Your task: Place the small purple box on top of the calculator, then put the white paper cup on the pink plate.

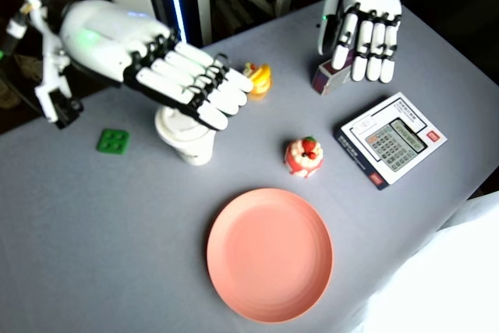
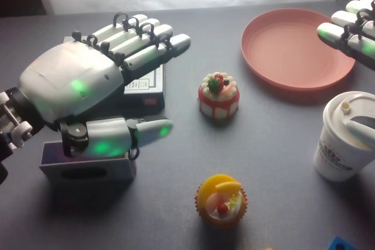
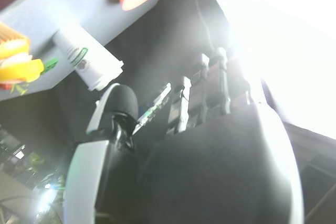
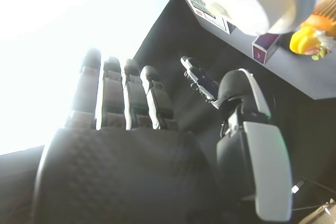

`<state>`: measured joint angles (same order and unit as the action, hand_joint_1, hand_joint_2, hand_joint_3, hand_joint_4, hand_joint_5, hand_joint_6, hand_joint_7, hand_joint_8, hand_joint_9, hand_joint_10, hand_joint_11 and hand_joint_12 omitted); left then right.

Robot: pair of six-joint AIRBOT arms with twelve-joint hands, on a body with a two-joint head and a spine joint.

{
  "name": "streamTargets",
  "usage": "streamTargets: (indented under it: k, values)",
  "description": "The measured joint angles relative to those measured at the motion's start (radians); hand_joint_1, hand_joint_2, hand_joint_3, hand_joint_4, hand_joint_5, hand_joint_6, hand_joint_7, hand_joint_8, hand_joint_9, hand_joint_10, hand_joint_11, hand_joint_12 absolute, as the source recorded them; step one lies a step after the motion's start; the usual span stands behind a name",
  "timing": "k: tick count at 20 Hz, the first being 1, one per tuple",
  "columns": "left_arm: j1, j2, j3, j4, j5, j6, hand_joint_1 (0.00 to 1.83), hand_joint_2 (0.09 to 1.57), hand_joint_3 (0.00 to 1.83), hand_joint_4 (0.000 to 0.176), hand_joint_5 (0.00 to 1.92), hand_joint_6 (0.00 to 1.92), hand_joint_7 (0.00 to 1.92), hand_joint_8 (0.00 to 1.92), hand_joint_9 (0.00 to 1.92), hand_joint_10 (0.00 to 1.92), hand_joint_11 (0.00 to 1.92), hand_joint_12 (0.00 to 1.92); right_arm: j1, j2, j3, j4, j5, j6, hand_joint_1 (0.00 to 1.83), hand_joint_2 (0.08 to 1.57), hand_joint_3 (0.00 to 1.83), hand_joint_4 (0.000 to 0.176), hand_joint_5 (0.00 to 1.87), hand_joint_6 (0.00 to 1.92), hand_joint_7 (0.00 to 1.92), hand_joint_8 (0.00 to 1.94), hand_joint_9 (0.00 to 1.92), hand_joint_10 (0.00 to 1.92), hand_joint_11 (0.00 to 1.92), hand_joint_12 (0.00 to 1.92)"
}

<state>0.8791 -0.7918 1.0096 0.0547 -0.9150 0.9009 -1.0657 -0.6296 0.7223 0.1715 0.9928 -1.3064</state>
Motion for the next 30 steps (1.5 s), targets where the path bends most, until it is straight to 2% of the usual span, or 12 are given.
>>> streamTargets:
  k: [6, 7, 8, 9, 10, 12, 18, 19, 20, 22, 26, 30]
  values:
    - [0.029, 0.027, -0.023, 0.004, -0.013, 0.001, 0.14, 1.19, 0.02, 0.053, 0.00, 0.00, 0.00, 0.00, 0.00, 0.00, 0.00, 0.00, -0.029, 0.000, -0.005, 0.019, 0.027, 0.000, 0.25, 1.22, 0.09, 0.000, 0.00, 0.00, 0.00, 0.00, 0.00, 0.00, 0.00, 0.00]
    - [0.040, 0.043, -0.033, 0.004, -0.013, 0.001, 0.34, 1.12, 0.00, 0.059, 0.00, 0.00, 0.00, 0.00, 0.00, 0.00, 0.00, 0.00, -0.031, 0.000, -0.006, 0.020, 0.026, 0.000, 0.24, 1.23, 0.08, 0.000, 0.00, 0.00, 0.00, 0.00, 0.00, 0.00, 0.00, 0.00]
    - [0.058, 0.063, -0.044, -0.002, -0.013, 0.005, 0.39, 1.09, 0.00, 0.083, 0.00, 0.00, 0.00, 0.00, 0.00, 0.00, 0.00, 0.00, -0.031, 0.000, -0.006, 0.021, 0.027, 0.000, 0.24, 1.23, 0.08, 0.000, 0.00, 0.00, 0.00, 0.00, 0.00, 0.00, 0.00, 0.00]
    - [0.077, 0.087, -0.057, -0.032, -0.010, 0.028, 0.39, 1.09, 0.00, 0.088, 0.00, 0.00, 0.00, 0.00, 0.00, 0.00, 0.00, 0.00, -0.031, 0.000, -0.006, 0.026, 0.028, 0.000, 0.24, 1.23, 0.08, 0.000, 0.00, 0.00, 0.00, 0.00, 0.00, 0.00, 0.00, 0.00]
    - [0.094, 0.100, -0.061, -0.060, -0.010, 0.049, 0.52, 1.06, 0.00, 0.038, 0.00, 0.00, 0.00, 0.00, 0.00, 0.00, 0.00, 0.00, -0.031, 0.000, -0.006, 0.030, 0.029, 0.000, 0.23, 1.25, 0.08, 0.000, 0.00, 0.00, 0.00, 0.00, 0.00, 0.00, 0.00, 0.00]
    - [0.127, 0.109, -0.061, -0.106, -0.007, 0.053, 0.63, 1.05, 0.00, 0.009, 0.00, 0.00, 0.01, 0.01, 0.00, 0.00, 0.00, 0.00, -0.031, 0.000, -0.006, 0.030, 0.029, 0.000, 0.22, 1.26, 0.07, 0.000, 0.00, 0.00, 0.00, 0.00, 0.00, 0.00, 0.00, 0.00]
    - [0.234, 0.097, -0.061, -0.211, -0.014, 0.068, 0.71, 0.98, 0.00, 0.007, 0.04, 0.01, 0.13, 0.02, 0.06, 0.01, 0.00, 0.00, -0.031, 0.000, -0.006, 0.042, 0.034, 0.000, 0.22, 1.26, 0.06, 0.000, 0.00, 0.00, 0.00, 0.00, 0.00, 0.00, 0.00, 0.00]
    - [0.246, 0.093, -0.061, -0.218, -0.012, 0.068, 0.75, 0.97, 0.00, 0.000, 0.07, 0.01, 0.17, 0.01, 0.08, 0.01, 0.00, 0.00, -0.031, 0.000, -0.006, 0.042, 0.035, 0.000, 0.24, 1.25, 0.06, 0.000, 0.00, 0.00, 0.00, 0.00, 0.00, 0.00, 0.00, 0.00]
    - [0.249, 0.089, -0.061, -0.218, -0.009, 0.068, 0.77, 0.96, 0.00, 0.012, 0.10, 0.02, 0.21, 0.02, 0.11, 0.02, 0.00, 0.00, -0.031, 0.000, -0.006, 0.042, 0.035, 0.000, 0.24, 1.25, 0.06, 0.000, 0.00, 0.00, 0.00, 0.00, 0.00, 0.00, 0.00, 0.00]
    - [0.249, 0.078, -0.058, -0.216, 0.005, 0.067, 0.78, 0.95, 0.00, 0.014, 0.14, 0.03, 0.23, 0.02, 0.13, 0.03, 0.00, 0.00, -0.031, 0.000, -0.006, 0.043, 0.035, 0.000, 0.22, 1.26, 0.06, 0.000, 0.00, 0.00, 0.00, 0.00, 0.00, 0.00, 0.00, 0.00]
    - [0.249, 0.065, -0.051, -0.206, 0.027, 0.068, 0.82, 1.01, 0.01, 0.000, 0.35, 0.03, 0.47, 0.01, 0.26, 0.04, 0.00, 0.00, -0.031, 0.000, -0.006, 0.045, 0.035, 0.000, 0.22, 1.27, 0.05, 0.000, 0.00, 0.00, 0.00, 0.00, 0.00, 0.00, 0.00, 0.00]
    - [0.249, 0.065, -0.043, -0.211, 0.032, 0.068, 0.92, 1.06, 0.01, 0.000, 0.58, 0.04, 0.67, 0.02, 0.53, 0.06, 0.00, 0.64, -0.036, 0.000, -0.006, 0.046, 0.035, 0.000, 0.24, 1.29, 0.05, 0.000, 0.00, 0.00, 0.00, 0.00, 0.00, 0.00, 0.00, 0.00]
